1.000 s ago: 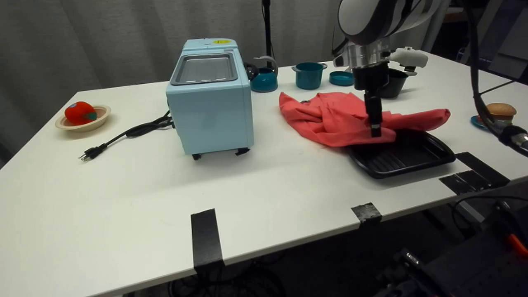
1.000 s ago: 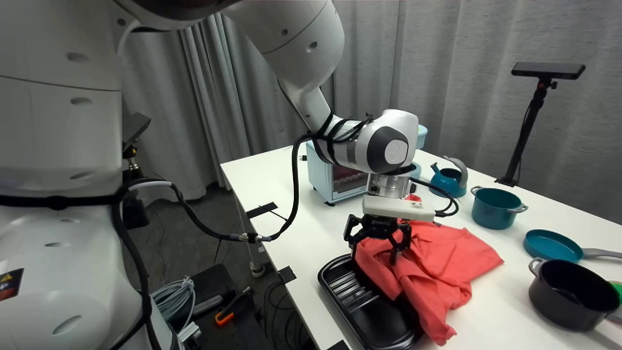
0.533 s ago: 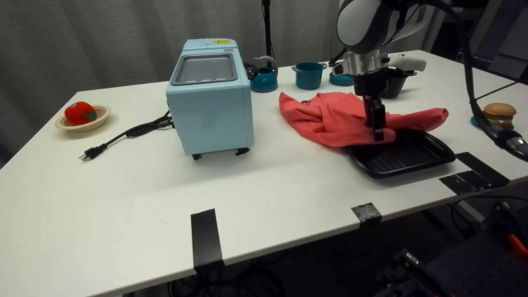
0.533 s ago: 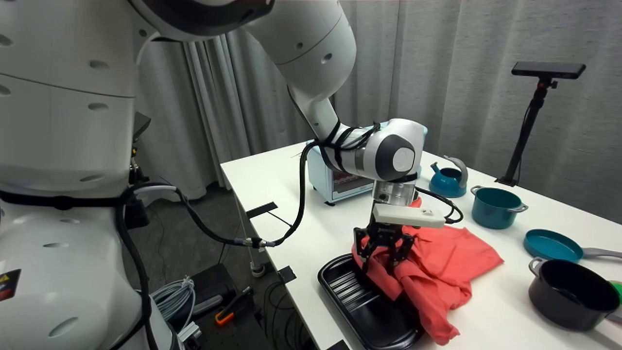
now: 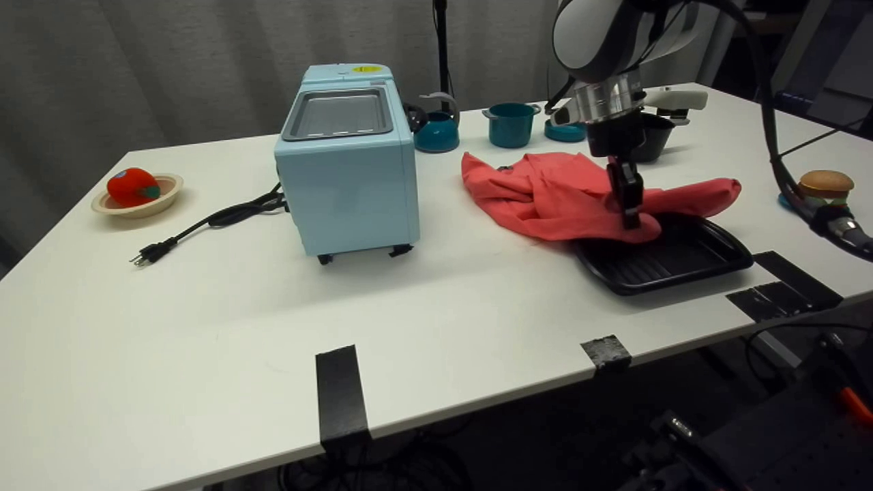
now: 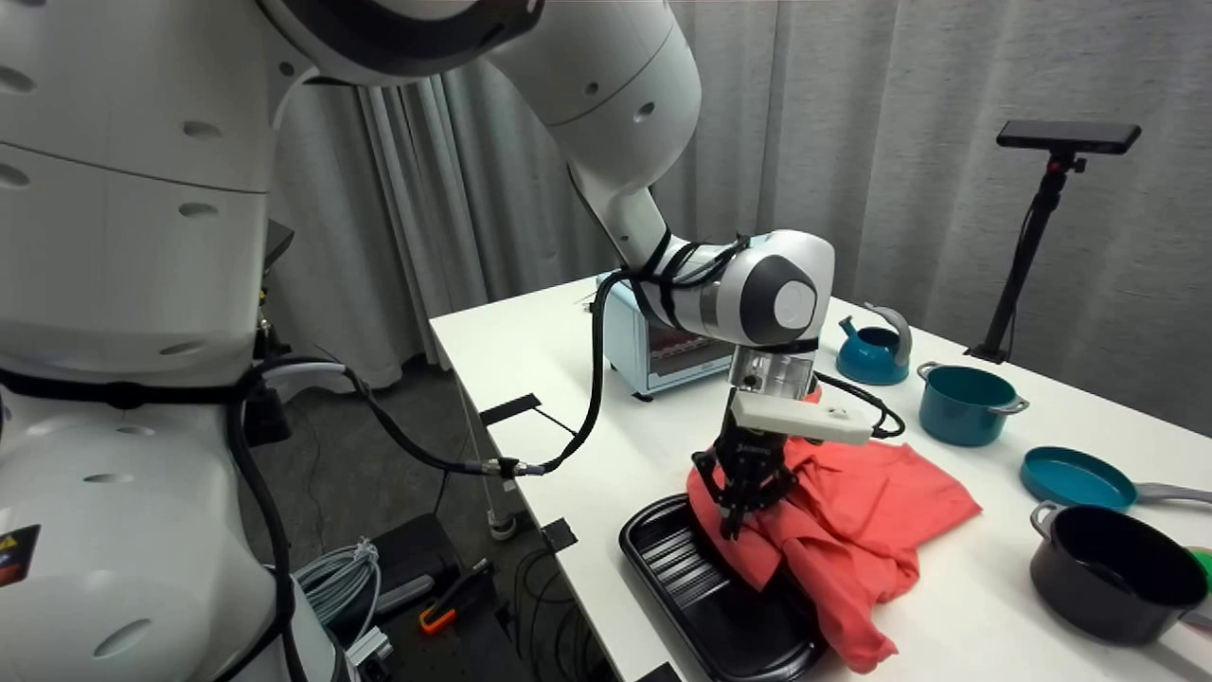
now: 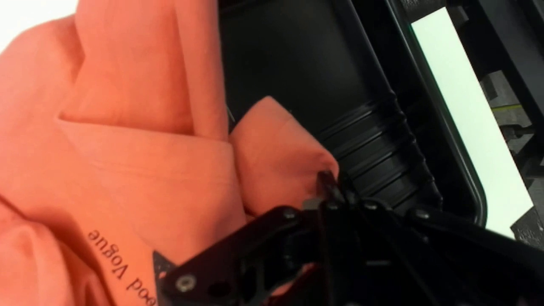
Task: Unfold the peach cloth on the table.
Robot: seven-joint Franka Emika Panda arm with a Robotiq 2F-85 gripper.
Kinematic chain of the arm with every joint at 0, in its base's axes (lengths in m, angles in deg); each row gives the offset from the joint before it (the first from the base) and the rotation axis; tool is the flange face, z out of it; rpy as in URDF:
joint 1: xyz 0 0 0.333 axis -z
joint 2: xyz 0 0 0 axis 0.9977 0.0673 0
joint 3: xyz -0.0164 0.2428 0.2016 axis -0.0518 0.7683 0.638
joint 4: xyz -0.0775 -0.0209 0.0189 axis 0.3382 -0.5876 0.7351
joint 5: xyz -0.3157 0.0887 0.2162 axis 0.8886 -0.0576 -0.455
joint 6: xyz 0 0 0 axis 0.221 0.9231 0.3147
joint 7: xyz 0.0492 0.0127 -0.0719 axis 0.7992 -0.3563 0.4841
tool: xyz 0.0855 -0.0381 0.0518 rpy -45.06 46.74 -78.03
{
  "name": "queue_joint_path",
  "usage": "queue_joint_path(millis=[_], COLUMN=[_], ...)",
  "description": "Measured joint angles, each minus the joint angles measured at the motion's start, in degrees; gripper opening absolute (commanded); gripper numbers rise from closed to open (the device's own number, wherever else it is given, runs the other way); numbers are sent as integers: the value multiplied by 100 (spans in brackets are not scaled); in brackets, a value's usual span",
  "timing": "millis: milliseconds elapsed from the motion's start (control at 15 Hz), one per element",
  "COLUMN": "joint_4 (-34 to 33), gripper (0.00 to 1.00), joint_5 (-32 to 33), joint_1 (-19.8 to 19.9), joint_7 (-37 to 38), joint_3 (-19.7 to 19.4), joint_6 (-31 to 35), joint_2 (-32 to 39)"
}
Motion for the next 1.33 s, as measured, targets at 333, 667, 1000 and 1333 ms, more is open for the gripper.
queue_joint_path(millis=[333, 667, 1000, 1333], joint_4=[-43, -86, -159, -72], gripper=[1, 1, 1, 44], joint_5=[-305, -1205, -2129, -2488], joint_1=[2, -1, -109, -320], joint_7=[-72, -157, 455, 1496], joint_3=[104, 374, 539, 582], joint_6=[-245, -706, -1208, -919], joint_2=[-152, -702, -1029, -1086])
